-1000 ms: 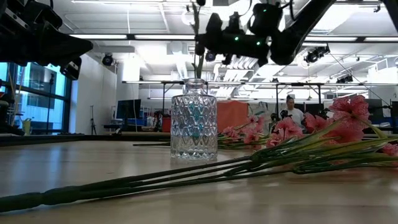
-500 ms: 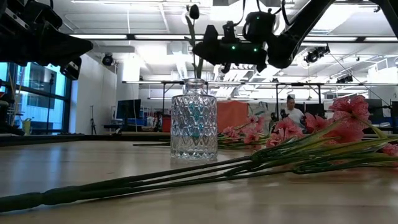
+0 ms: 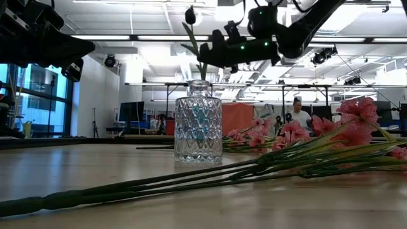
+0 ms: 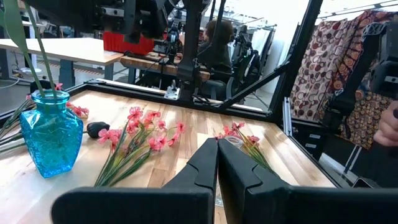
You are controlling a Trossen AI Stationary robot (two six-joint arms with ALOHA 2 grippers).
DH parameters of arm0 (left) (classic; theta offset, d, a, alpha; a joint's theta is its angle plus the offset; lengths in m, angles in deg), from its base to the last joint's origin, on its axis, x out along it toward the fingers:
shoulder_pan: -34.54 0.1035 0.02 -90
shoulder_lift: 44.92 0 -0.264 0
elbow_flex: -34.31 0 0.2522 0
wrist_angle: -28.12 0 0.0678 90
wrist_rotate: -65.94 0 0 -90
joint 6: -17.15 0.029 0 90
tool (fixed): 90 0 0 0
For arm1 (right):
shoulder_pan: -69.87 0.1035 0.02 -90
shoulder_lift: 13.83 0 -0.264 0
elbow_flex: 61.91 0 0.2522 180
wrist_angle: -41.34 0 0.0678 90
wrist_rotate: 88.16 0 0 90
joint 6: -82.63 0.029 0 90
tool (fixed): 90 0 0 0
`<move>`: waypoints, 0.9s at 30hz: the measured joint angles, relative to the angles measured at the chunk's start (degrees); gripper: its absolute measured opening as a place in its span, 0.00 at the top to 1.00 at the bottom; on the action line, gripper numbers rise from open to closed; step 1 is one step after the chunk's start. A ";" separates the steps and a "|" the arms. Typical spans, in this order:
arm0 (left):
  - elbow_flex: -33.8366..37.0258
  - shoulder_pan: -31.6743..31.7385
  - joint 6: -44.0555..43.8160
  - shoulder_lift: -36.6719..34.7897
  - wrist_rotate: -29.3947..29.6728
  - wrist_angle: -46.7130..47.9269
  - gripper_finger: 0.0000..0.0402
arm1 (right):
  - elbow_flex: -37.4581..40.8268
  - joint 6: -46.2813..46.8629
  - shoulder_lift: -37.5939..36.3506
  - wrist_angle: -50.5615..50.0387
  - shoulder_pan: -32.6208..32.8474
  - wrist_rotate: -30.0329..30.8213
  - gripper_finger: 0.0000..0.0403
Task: Sort flowers into vase by color
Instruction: Put the bottom black flower into the blue vase, then put the black flower into the blue vase
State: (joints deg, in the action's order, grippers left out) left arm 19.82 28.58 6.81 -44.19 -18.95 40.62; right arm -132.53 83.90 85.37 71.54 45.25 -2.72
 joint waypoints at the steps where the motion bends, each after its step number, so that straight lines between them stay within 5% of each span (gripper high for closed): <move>1: 0.01 -0.01 0.00 0.00 0.01 0.00 1.00 | 0.00 -0.19 -0.77 -1.40 0.01 0.00 1.00; 7: 0.01 0.00 0.00 0.00 0.00 -0.01 1.00 | 0.00 -1.59 -5.40 -13.73 0.01 0.00 0.94; 19: 0.01 -0.02 0.00 0.00 0.02 -0.02 1.00 | 0.02 -6.40 -17.60 -41.47 0.28 0.98 0.47; 27: 0.01 0.00 0.00 0.00 0.02 0.00 1.00 | 0.02 -8.21 -27.88 -61.85 0.28 -1.09 0.35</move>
State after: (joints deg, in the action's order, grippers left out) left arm 19.83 28.58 6.81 -44.19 -18.93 40.62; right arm -132.52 75.69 57.49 9.69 45.53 -3.81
